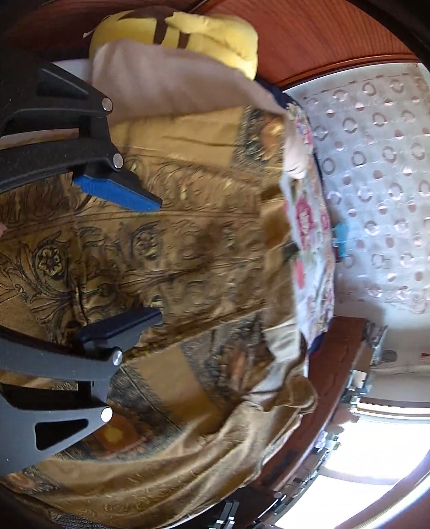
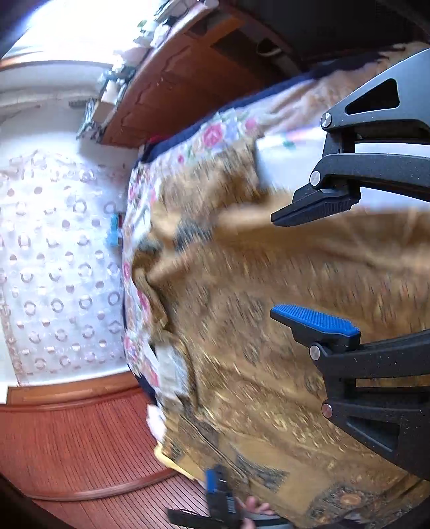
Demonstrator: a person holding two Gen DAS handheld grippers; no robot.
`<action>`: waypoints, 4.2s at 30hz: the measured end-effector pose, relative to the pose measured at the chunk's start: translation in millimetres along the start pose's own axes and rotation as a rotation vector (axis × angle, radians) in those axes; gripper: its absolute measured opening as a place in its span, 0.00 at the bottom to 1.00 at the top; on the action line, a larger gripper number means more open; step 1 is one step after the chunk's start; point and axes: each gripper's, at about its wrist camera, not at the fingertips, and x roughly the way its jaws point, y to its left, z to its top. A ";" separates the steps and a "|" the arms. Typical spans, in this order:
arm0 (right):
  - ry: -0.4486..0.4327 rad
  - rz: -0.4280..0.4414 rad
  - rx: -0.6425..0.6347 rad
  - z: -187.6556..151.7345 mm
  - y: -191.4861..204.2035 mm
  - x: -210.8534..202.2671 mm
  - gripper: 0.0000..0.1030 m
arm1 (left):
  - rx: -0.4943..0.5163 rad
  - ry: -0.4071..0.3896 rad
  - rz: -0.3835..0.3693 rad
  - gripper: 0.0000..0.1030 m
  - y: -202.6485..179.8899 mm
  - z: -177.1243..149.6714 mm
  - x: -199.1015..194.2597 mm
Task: Fold small clothes
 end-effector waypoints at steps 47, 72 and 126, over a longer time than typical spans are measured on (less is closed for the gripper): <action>0.059 -0.144 0.066 29.5 -69.2 21.6 0.06 | 0.017 0.019 -0.018 0.77 -2.8 -2.8 0.5; -0.004 0.077 -0.177 8.3 55.0 18.2 0.39 | 0.016 0.020 -0.018 0.77 -2.6 -2.9 0.2; 0.085 0.187 -0.077 81.3 65.6 95.7 0.12 | 0.016 0.020 -0.019 0.78 -2.8 -3.0 0.1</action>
